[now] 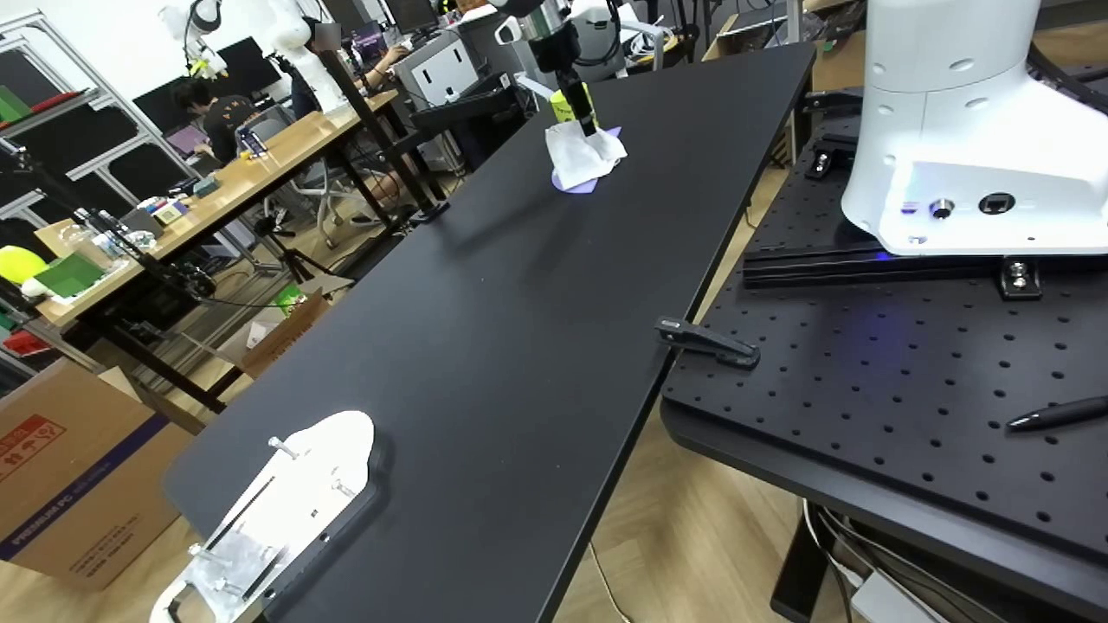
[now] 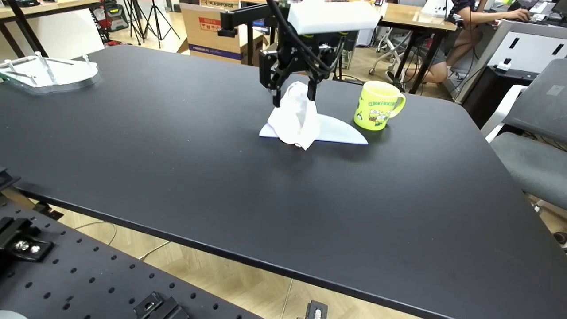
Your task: Hang the white cloth on the black stand
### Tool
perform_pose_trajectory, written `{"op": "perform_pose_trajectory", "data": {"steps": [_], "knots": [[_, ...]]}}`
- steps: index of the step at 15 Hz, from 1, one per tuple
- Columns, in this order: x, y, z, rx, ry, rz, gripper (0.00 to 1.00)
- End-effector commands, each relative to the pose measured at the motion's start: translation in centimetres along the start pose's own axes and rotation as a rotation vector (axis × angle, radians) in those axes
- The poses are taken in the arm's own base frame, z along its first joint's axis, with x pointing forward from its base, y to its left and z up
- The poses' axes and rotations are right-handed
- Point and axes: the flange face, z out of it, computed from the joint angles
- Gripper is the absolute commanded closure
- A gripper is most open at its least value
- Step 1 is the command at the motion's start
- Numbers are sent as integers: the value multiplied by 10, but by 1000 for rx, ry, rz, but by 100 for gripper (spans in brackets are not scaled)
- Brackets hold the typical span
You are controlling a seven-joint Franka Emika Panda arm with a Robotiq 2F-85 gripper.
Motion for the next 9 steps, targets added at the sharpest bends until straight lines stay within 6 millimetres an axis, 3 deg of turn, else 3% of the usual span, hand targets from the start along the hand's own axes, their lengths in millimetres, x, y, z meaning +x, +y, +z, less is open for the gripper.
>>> {"op": "perform_pose_trajectory", "data": {"steps": [1, 7, 9], "knots": [[-1, 9, -4, 13, -4, -17, 47], [-3, 15, -9, 33, -25, -27, 90], [-4, 16, -12, 44, -32, -28, 99]]}}
